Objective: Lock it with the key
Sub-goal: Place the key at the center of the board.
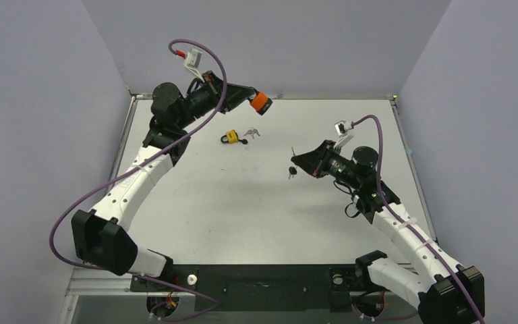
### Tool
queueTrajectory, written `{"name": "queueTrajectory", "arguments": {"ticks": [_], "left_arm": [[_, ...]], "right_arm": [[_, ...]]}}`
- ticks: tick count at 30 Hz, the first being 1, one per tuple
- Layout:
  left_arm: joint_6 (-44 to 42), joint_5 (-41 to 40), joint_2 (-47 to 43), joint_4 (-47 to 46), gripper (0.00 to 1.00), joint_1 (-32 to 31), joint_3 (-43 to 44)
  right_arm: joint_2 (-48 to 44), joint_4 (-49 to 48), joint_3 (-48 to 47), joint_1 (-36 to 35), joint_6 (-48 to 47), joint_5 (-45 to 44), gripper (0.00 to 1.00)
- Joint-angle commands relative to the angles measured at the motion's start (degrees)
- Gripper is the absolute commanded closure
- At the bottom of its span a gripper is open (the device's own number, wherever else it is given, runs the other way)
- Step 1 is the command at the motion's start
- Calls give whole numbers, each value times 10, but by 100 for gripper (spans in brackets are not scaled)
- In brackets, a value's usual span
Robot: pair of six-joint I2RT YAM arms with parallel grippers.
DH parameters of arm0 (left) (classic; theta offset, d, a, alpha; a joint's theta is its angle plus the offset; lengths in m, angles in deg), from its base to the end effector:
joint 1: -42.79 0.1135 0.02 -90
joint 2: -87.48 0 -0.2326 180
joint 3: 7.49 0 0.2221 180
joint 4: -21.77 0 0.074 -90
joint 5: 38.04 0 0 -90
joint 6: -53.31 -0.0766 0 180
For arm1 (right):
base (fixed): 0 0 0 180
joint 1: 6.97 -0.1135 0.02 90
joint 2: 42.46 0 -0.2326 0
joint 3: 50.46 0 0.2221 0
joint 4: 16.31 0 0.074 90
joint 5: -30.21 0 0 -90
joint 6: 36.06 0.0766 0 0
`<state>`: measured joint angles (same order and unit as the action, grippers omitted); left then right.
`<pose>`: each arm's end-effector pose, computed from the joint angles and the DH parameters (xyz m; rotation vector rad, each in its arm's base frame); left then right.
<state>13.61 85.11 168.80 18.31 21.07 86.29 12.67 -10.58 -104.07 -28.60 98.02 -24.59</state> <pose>0.2953 -0.1627 0.4292 0.1876 1.4775 -1.4130 0.2110 0.1312 0.2812 -0.1433 1.8679 1.3430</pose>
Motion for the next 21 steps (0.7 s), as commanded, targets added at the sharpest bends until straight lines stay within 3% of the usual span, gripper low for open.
{"name": "queueTrajectory", "arguments": {"ticks": [1,9,13,21], "left_arm": [[-17,-54,70,-22,100,-35,-55],[-25,-63,244,-12,100,-53,-42],[-15,-49,318,-13,100,-53,-24],[-17,-27,410,10,100,-52,44]], "right_arm": [[60,114,-84,17,-21,-184,100],[251,163,-227,17,-36,-291,100],[374,186,-288,17,-41,-302,100],[536,242,-418,12,-41,-310,100]]}}
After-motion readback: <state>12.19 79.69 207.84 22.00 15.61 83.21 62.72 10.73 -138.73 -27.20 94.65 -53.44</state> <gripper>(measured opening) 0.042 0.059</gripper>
